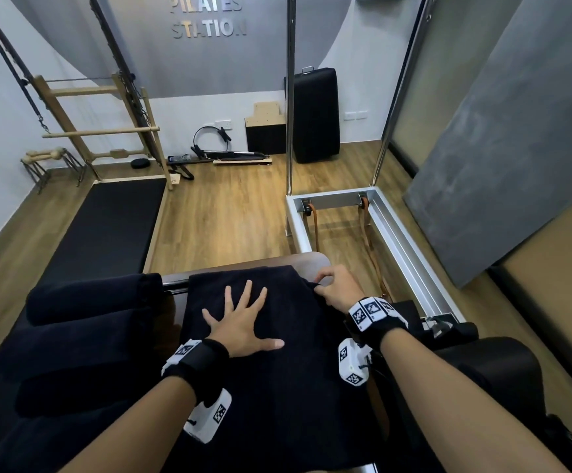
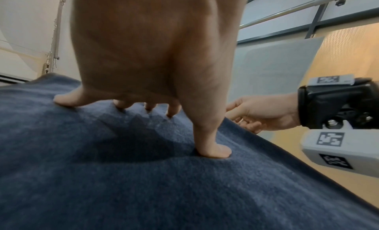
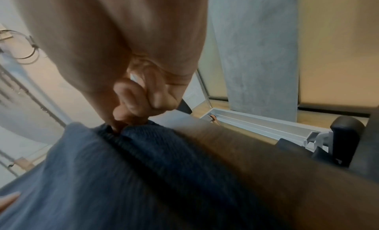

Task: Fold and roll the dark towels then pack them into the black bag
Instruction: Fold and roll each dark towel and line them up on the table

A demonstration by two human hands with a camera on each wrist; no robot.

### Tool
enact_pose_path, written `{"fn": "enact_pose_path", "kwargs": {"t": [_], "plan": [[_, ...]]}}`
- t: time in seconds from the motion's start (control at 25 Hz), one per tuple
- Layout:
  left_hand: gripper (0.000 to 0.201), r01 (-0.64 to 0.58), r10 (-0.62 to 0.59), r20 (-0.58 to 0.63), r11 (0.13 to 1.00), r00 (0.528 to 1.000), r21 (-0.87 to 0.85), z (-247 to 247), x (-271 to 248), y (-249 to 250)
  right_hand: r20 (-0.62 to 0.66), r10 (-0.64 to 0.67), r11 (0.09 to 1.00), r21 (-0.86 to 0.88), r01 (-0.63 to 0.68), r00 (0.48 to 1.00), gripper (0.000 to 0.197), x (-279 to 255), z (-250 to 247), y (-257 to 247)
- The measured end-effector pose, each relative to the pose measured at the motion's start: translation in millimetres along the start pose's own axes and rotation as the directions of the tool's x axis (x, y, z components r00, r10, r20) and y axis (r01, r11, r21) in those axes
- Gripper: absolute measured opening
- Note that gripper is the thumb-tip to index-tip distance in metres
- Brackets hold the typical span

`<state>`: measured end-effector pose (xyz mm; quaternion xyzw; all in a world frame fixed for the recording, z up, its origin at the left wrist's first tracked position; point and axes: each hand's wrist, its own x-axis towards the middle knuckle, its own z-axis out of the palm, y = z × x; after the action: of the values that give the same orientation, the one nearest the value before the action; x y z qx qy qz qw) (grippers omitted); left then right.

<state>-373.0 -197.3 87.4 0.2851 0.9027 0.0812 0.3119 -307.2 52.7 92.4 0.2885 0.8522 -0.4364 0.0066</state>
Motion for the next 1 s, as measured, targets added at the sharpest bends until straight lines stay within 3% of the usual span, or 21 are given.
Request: {"fn": "enact_pose_path", "kwargs": {"t": [0.08, 0.16, 0.24, 0.36, 0.48, 0.6, 0.72, 0.88, 1.0], "plan": [[0.127, 0.006, -0.006, 0.000, 1.000, 1.000, -0.007, 1.8, 1.9, -2.4, -0.087, 0.090, 0.979, 0.192, -0.072, 0.992, 0.007, 11.0, -6.1, 5.8], [0.127, 0.009, -0.009, -0.004, 1.000, 1.000, 0.001, 4.4, 1.5, -2.6, -0.255, 0.237, 0.921, 0.368, -0.132, 0.937, 0.009, 19.6, -16.9, 13.8], [0.126, 0.009, -0.009, -0.007, 1.000, 1.000, 0.002, 5.1, 2.4, -1.8, -0.349, 0.309, 0.902, 0.403, -0.156, 0.884, 0.015, 24.1, -24.4, 21.2], [0.125, 0.005, -0.005, -0.012, 1.000, 1.000, -0.009, 4.0, 1.7, -1.0, -0.155, 0.260, 0.904, 0.386, -0.184, 0.953, 0.038, 22.8, -20.5, 18.5], [0.125, 0.000, 0.000, -0.014, 1.000, 1.000, -0.008, 4.7, 2.0, -1.5, 0.028, 0.245, 0.916, 0.321, -0.241, 0.969, 0.034, 27.5, -12.9, 17.5], [0.125, 0.002, -0.002, -0.018, 1.000, 1.000, 0.002, 5.7, 3.0, -2.3, -0.102, 0.330, 0.877, 0.402, -0.265, 0.938, 0.015, 33.0, -11.7, 22.9], [0.125, 0.003, -0.003, -0.028, 1.000, 1.000, -0.002, 8.6, 1.8, -3.2, -0.290, 0.417, 0.856, 0.444, -0.265, 0.861, 0.011, 24.0, -18.4, 27.2], [0.117, -0.006, 0.008, -0.109, 1.000, 0.994, 0.011, 13.9, -8.9, -3.3, -0.105, 0.270, 0.894, 0.396, -0.209, 0.957, 0.012, -15.7, -19.1, 17.1], [0.089, -0.075, 0.087, -0.201, 0.995, 0.976, 0.063, 30.1, -36.6, -9.3, 0.040, 0.097, 0.924, 0.367, -0.105, 0.994, 0.013, -67.7, -8.7, 8.2]]}}
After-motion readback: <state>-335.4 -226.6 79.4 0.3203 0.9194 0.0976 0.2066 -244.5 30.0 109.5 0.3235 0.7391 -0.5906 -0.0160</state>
